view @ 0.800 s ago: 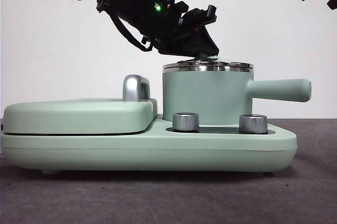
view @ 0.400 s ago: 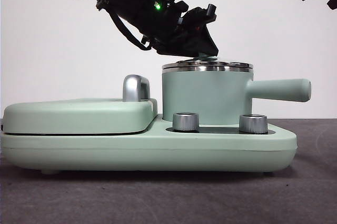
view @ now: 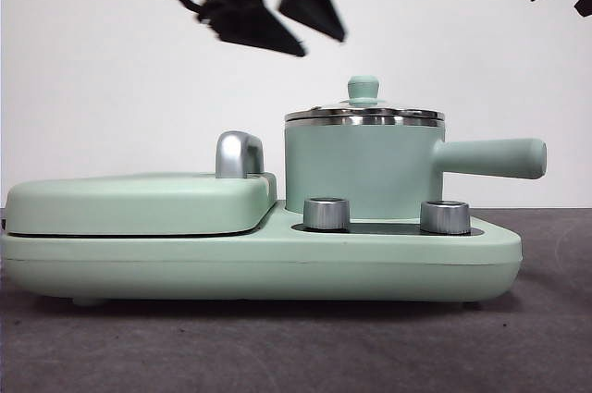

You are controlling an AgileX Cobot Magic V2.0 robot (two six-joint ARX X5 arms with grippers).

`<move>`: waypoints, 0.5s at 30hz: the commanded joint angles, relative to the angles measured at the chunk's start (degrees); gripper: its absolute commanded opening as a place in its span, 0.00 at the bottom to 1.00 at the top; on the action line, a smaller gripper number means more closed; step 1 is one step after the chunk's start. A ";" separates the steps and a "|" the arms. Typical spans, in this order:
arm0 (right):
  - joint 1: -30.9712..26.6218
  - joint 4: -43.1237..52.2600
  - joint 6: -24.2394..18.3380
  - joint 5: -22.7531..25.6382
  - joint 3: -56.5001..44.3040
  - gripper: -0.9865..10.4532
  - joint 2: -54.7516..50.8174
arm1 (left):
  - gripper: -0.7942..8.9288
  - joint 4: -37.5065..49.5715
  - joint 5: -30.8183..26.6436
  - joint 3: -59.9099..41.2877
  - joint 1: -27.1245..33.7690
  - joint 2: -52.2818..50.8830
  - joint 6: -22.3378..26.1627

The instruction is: Put the buns in a small steamer

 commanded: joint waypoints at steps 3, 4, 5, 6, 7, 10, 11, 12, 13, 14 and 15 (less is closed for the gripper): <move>0.31 0.63 0.66 0.02 0.31 0.37 0.70 | 0.40 -15.41 0.15 1.09 1.51 -4.74 -5.86; 0.31 0.63 0.66 0.00 0.31 0.38 0.87 | 0.40 -18.03 0.15 1.07 1.70 -5.62 -5.88; 0.31 0.70 0.66 -0.02 0.31 0.40 1.36 | 0.40 -20.63 0.15 0.96 1.88 -6.62 -5.95; 0.31 0.85 0.66 -0.17 0.31 0.41 1.81 | 0.40 -22.51 0.15 0.72 1.97 -7.56 -6.03; 0.31 1.07 0.66 -0.42 0.31 0.41 2.43 | 0.40 -24.02 0.15 0.15 1.99 -8.66 -6.03; 0.31 2.38 0.63 -2.01 0.33 0.41 4.33 | 0.40 -25.09 0.15 -3.34 2.29 -12.96 -6.05; 0.33 3.26 0.63 -2.89 0.33 0.41 5.11 | 0.40 -24.74 0.15 -5.14 2.49 -14.86 -6.25; 0.33 4.11 0.63 -3.41 0.33 0.41 5.77 | 0.40 -24.50 0.13 -6.75 2.64 -16.52 -6.56; 0.33 5.18 0.63 -3.65 0.33 0.41 6.45 | 0.40 -24.15 0.13 -8.79 2.95 -18.56 -6.80; 0.33 6.25 0.63 -3.67 0.33 0.41 7.10 | 0.40 -23.93 0.09 -10.86 3.34 -20.76 -7.10; 0.33 7.32 0.63 -3.67 0.33 0.41 7.65 | 0.40 -23.67 -0.09 -12.81 3.78 -22.86 -7.50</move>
